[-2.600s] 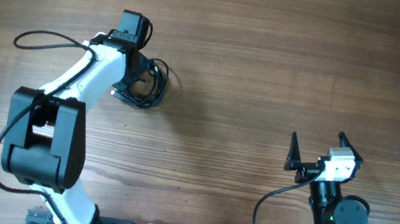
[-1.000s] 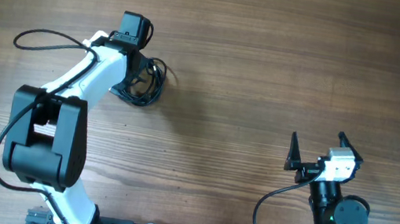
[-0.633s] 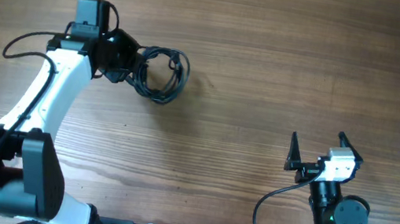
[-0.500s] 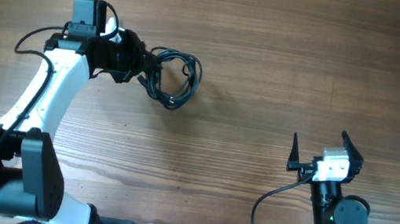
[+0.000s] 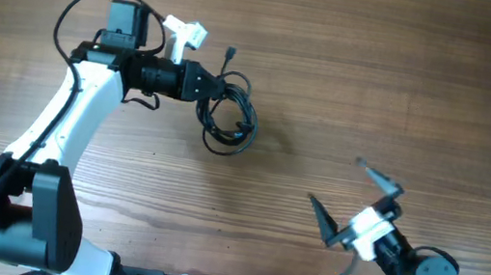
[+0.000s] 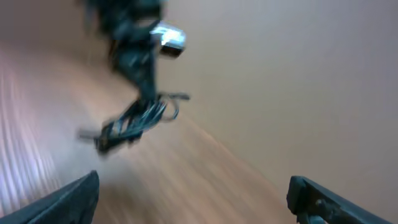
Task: Untangle cables
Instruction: 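Reach the right gripper toward the bundle held by the left gripper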
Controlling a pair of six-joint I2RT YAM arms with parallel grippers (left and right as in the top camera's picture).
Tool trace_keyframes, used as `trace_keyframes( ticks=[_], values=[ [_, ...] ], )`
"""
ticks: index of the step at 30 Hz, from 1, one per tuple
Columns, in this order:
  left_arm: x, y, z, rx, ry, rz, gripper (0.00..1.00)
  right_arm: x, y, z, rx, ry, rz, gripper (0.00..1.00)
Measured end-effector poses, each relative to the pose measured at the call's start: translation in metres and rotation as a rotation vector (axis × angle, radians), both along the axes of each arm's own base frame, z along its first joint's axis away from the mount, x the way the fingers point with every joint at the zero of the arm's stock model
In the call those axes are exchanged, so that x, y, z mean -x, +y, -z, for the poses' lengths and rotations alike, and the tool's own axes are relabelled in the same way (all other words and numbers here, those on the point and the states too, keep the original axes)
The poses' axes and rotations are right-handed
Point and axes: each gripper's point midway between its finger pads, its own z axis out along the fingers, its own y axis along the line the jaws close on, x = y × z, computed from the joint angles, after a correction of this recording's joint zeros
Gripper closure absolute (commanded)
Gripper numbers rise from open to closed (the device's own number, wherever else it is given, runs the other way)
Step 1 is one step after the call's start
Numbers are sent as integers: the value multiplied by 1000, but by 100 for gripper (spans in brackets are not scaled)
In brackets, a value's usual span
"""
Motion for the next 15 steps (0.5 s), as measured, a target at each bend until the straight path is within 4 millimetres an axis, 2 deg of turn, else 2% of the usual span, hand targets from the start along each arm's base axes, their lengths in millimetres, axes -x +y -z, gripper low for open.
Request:
trace_keyframes(
  ticks=[3, 6, 9, 12, 13, 14, 15],
  values=[
    [-9, -4, -7, 26, -37, -8, 96, -6, -15, -32, -290, 140, 54, 0],
    [-9, -4, -7, 31, -20, -21, 96, -4, -17, -69, -407, 198, 36, 0],
    [-9, -4, -7, 31, -13, -24, 96, -16, -9, -81, -422, 365, 24, 0],
    [-7, -4, -5, 31, 2, -26, 96, -42, 14, -104, -383, 616, -61, 0],
    [-4, -4, -4, 31, 14, -25, 96, -52, 31, -124, -368, 674, -165, 0],
    [-4, -4, -4, 30, 14, -26, 96, -59, 43, -134, -367, 718, -255, 0],
    [-3, -4, -4, 35, 14, -17, 96, -65, 54, -142, -375, 736, -351, 7]
  ],
)
